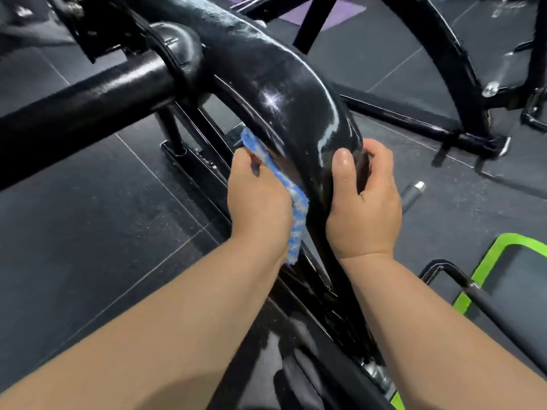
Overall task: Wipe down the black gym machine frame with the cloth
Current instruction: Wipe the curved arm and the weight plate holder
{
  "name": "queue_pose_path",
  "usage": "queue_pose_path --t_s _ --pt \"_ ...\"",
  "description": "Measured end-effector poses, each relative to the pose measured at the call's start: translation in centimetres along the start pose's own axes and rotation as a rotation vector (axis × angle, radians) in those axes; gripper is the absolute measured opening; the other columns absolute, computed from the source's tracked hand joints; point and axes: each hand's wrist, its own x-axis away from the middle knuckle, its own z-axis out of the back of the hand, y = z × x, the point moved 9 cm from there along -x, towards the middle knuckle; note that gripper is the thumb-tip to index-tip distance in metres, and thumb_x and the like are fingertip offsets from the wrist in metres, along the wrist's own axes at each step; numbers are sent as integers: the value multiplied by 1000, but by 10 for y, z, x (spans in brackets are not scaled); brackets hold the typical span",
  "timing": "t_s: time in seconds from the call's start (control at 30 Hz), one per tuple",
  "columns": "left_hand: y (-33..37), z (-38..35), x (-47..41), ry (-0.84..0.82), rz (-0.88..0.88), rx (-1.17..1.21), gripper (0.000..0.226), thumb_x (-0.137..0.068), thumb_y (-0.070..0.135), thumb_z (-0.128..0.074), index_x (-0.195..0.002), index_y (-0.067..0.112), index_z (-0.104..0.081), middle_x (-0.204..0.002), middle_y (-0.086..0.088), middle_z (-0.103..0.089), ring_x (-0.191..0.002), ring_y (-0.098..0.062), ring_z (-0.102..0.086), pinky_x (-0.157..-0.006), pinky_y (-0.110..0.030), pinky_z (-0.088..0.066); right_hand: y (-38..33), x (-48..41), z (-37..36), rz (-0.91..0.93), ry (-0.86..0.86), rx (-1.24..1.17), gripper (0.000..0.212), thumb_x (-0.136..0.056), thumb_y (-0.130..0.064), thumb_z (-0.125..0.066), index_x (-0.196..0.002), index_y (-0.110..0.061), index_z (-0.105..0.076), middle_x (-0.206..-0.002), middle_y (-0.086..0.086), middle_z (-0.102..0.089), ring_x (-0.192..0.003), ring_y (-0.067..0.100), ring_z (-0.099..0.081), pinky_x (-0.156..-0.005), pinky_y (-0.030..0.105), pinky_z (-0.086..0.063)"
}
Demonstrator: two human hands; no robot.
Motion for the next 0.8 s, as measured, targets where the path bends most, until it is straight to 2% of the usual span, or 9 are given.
queue_pose_path --t_s 0.13,0.2,0.33,0.43,0.5,0.57,0.63,0.7,0.8 --pt "33 21 -39 239 -136 72 14 -95 10 -46 -89 22 -52 -73 11 -53 -60 -1 -47 -56 -11 -40 1 1 4 51 48 -68 56 -79 -65 -34 -122 -32 -50 -106 -11 -60 -97 6 -55 -80 25 -42" --pt "27 23 -49 310 -104 168 19 -93 3 -38 -88 15 -52 -69 8 -45 -57 -6 -39 -57 -16 -35 -2 4 3 88 58 -83 65 -78 -62 -37 -134 -31 -45 -118 -8 -56 -108 7 -51 -88 25 -40" --pt "-4 2 -24 121 -122 162 28 -82 -4 -37 -73 20 -50 -73 2 -55 -65 -16 -49 -65 -35 -46 -11 13 3 254 22 -19 73 -75 -62 -46 -142 -35 -35 -128 -19 -42 -119 3 -39 -100 29 -34" --pt "-10 0 -8 -34 -198 75 28 -89 -1 -49 -77 23 -58 -71 8 -62 -60 -5 -56 -58 -22 -47 -12 14 2 299 4 36 78 -73 -65 -48 -144 -39 -30 -136 -19 -40 -122 2 -34 -104 35 -36" --pt "0 5 -20 8 -234 122 20 -91 3 -53 -84 20 -62 -78 4 -66 -68 -7 -61 -66 -26 -55 -14 14 3 333 8 22 75 -73 -65 -50 -142 -43 -31 -140 -13 -41 -128 8 -37 -105 40 -39" --pt "13 15 -44 142 -229 266 16 -91 5 -52 -97 13 -64 -85 -1 -66 -78 -15 -63 -81 -35 -56 -16 17 3 394 26 -7 71 -74 -63 -52 -140 -46 -35 -144 -10 -39 -132 10 -34 -107 36 -36" --pt "24 18 -57 227 -219 355 22 -93 4 -47 -107 10 -63 -84 0 -61 -75 -14 -57 -79 -32 -54 -18 18 2 449 54 -26 65 -75 -61 -53 -137 -49 -40 -148 -13 -34 -132 4 -29 -107 28 -31" --pt "20 13 -49 189 -245 361 20 -94 4 -47 -103 10 -64 -83 2 -61 -71 -10 -55 -74 -26 -51 -20 22 3 509 96 -22 58 -78 -59 -54 -135 -48 -46 -147 -17 -34 -125 -1 -28 -106 25 -31" --pt "-1 1 -25 6 -314 271 20 -94 7 -53 -83 23 -59 -76 5 -63 -66 -8 -59 -68 -26 -54 -27 31 6 647 169 41 54 -82 -49 -57 -134 -34 -53 -147 -5 -41 -125 7 -36 -106 20 -26"
